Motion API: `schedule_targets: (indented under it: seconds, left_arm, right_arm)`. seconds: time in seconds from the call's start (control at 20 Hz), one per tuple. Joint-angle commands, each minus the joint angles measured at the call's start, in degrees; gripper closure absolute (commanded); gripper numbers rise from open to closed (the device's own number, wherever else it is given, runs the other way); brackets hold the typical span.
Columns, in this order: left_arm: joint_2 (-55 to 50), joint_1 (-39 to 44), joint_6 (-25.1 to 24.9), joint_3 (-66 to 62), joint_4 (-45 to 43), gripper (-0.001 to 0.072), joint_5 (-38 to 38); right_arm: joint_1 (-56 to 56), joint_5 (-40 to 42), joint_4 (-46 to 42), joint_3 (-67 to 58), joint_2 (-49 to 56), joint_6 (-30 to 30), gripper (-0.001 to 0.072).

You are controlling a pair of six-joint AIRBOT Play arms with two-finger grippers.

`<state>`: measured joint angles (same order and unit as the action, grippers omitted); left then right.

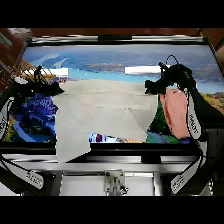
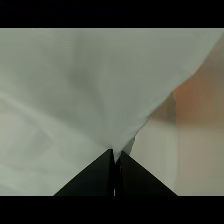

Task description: Fold the shirts.

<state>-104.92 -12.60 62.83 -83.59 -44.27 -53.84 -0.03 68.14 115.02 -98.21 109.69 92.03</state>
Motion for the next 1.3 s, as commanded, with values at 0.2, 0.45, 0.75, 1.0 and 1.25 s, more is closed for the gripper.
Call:
schedule_targets:
  seconds: [0.2, 0.45, 0.75, 1.0, 1.25]
  left_arm:
    - [-0.37, -0.31, -0.20, -4.90, -0.81, 0.0680, -3.21]
    - [-1.29, -0.31, 1.22, -5.70, -1.27, 0.0681, -4.90]
    - [-3.02, -0.24, 4.61, -5.70, -3.98, 0.0682, -5.64]
    - [-3.98, 0.11, 4.96, -5.73, -3.13, 0.0624, -9.11]
    - [-2.84, -2.27, 7.43, -11.32, -2.23, 0.0253, -21.81]
  right_arm:
    - [-0.13, 6.69, -3.19, -0.17, -0.17, -0.48, 0.0664]
    - [-0.70, 7.02, -5.73, -0.15, -0.28, -2.45, 0.0664]
    - [-0.68, 9.31, -8.50, -0.15, 0.02, -3.91, 0.0665]
    - [-0.15, 11.50, -7.41, -0.04, 0.24, -3.69, 0.0463]
    - [-1.42, 20.26, -6.21, -0.28, -5.07, 0.17, 0.0160]
